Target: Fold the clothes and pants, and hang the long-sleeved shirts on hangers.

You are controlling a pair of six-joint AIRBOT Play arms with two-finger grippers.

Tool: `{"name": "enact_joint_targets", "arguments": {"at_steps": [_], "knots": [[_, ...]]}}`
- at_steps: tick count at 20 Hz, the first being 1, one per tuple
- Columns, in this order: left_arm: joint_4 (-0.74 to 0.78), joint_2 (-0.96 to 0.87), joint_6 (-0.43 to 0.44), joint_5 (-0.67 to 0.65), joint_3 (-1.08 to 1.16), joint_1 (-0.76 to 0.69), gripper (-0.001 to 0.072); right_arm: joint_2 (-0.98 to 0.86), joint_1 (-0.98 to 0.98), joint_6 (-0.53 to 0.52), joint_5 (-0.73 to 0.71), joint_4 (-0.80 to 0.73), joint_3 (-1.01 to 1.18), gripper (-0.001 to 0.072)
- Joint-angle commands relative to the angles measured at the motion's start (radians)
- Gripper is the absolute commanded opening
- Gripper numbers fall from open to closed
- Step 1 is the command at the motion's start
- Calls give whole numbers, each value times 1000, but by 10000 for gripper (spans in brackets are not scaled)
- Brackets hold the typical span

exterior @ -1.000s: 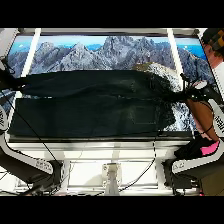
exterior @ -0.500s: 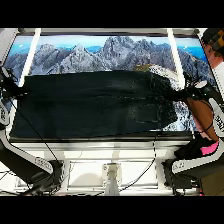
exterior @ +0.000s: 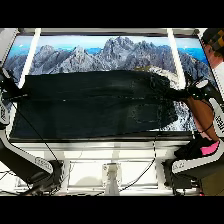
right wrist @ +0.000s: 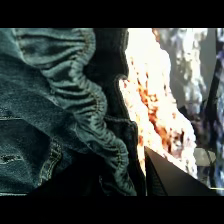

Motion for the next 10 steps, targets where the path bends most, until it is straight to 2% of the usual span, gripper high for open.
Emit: {"name": "enact_joint_targets", "arguments": {"at_steps": [1, 5, 10], "knots": [[-6, 13, 0, -24, 5, 0, 570, 18, 1, 2, 47, -5, 5, 377], [14, 64, 1, -23, 43, 0, 569, 67, 1, -13, 100, -46, 80, 377], [171, 208, 8, -45, 50, 10, 558, 158, -6, -13, 279, -234, 155, 377]]}}
